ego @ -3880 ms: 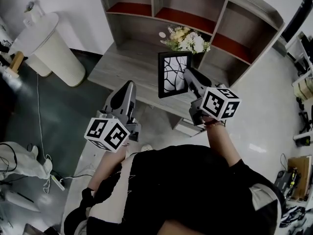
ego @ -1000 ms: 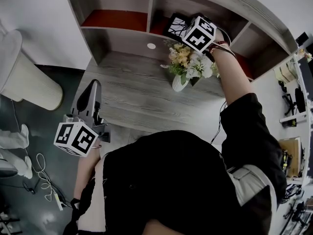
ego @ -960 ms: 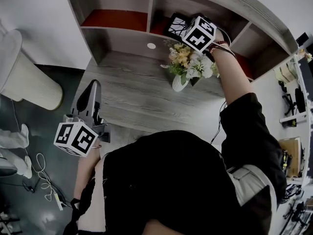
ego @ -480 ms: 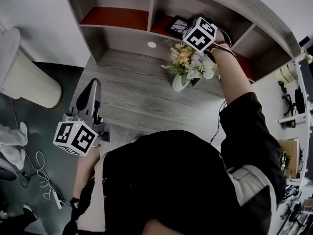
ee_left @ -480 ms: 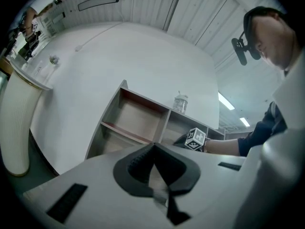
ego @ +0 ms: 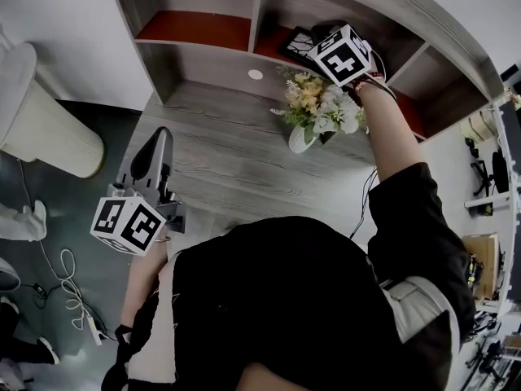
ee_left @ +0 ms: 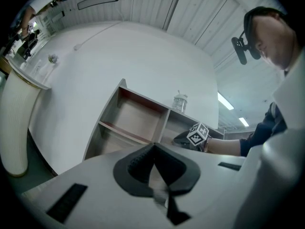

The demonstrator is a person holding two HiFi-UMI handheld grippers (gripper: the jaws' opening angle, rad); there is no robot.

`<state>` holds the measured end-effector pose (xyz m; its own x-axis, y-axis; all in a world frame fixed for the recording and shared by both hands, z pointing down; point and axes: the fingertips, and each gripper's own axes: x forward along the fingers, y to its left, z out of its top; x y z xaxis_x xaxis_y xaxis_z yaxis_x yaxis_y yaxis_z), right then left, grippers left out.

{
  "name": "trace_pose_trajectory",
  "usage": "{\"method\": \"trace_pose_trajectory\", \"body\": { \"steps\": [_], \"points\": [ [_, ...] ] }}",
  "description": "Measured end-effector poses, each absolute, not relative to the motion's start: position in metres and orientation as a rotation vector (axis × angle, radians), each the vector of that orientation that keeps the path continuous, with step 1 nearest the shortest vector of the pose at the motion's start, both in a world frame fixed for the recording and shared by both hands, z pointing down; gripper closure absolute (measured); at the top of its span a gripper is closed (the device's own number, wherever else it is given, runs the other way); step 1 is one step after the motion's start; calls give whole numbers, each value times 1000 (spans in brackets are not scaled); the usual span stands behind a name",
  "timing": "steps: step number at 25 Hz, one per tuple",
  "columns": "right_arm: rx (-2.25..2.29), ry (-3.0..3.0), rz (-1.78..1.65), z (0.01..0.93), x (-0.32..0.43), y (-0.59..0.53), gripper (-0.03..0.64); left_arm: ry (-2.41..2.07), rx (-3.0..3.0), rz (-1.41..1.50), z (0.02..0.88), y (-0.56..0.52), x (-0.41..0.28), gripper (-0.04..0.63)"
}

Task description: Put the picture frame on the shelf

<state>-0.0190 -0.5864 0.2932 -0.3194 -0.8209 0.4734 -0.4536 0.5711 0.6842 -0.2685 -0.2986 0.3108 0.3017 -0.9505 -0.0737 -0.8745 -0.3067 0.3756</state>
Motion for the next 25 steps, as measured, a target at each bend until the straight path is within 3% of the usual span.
{"method": "trace_pose_trajectory", "body": {
  "steps": [8, 25],
  "points": [
    [1045, -2631, 144, 251, -52, -511, 611, -1614, 2362, -417, 302, -303, -254, 586],
    [955, -3028, 747, 268, -99, -367, 621, -1545, 2465, -379, 293, -280, -204, 586]
  ]
}}
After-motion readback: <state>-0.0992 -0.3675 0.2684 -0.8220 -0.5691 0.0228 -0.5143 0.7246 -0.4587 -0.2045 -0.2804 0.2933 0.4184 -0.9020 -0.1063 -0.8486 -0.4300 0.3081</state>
